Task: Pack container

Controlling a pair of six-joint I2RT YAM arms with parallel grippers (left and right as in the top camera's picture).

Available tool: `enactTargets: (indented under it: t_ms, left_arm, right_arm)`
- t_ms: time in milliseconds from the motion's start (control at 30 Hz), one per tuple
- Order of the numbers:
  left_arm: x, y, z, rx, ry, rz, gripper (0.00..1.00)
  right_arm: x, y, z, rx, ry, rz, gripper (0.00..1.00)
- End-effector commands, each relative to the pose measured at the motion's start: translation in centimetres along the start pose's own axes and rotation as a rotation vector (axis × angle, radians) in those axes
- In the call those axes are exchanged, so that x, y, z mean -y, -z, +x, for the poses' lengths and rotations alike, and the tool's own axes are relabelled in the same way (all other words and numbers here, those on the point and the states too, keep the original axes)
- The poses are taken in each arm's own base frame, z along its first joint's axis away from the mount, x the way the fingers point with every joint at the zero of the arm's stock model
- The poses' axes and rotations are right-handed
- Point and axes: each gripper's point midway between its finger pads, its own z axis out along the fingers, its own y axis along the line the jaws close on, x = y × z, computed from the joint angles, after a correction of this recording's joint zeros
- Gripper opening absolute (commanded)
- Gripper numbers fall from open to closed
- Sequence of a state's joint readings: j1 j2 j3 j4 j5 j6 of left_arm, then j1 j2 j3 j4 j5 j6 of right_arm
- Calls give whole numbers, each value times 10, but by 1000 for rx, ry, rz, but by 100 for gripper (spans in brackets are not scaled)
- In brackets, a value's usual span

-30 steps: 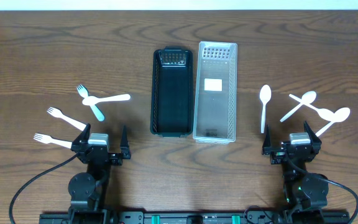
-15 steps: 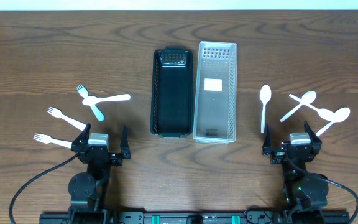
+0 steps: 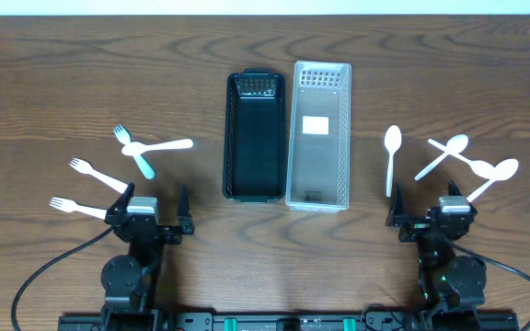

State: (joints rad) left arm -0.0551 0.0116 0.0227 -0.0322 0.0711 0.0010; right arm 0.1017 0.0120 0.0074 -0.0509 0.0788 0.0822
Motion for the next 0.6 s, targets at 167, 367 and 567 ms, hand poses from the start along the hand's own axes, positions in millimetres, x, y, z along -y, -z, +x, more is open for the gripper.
enactTargets:
  t_ms: [167,367,567]
  left_arm:
    - [-17,5,-62,-29,201,-132,98]
    - [-17,-29,-103,-263,112,-169,98]
    - [-16,-69,-110,-625,90,-212,98]
  right_arm:
    - [6,10,-96,166,-125,43,99]
    - [4,-31,-134,-46,-67,68,99]
    - [-22,-100,-128,-450,-1,-47,99]
